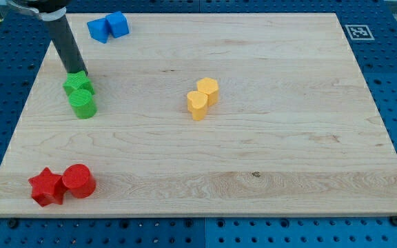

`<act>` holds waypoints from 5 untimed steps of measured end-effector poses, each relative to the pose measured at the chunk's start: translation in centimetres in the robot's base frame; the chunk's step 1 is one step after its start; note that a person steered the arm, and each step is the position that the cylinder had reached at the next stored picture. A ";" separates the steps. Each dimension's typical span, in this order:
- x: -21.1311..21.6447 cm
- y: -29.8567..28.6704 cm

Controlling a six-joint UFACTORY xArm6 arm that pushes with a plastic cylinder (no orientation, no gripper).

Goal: Slide green star into green circle

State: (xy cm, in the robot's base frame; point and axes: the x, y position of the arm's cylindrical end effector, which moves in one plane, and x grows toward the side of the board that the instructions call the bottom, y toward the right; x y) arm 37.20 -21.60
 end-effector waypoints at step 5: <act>-2.5 6.2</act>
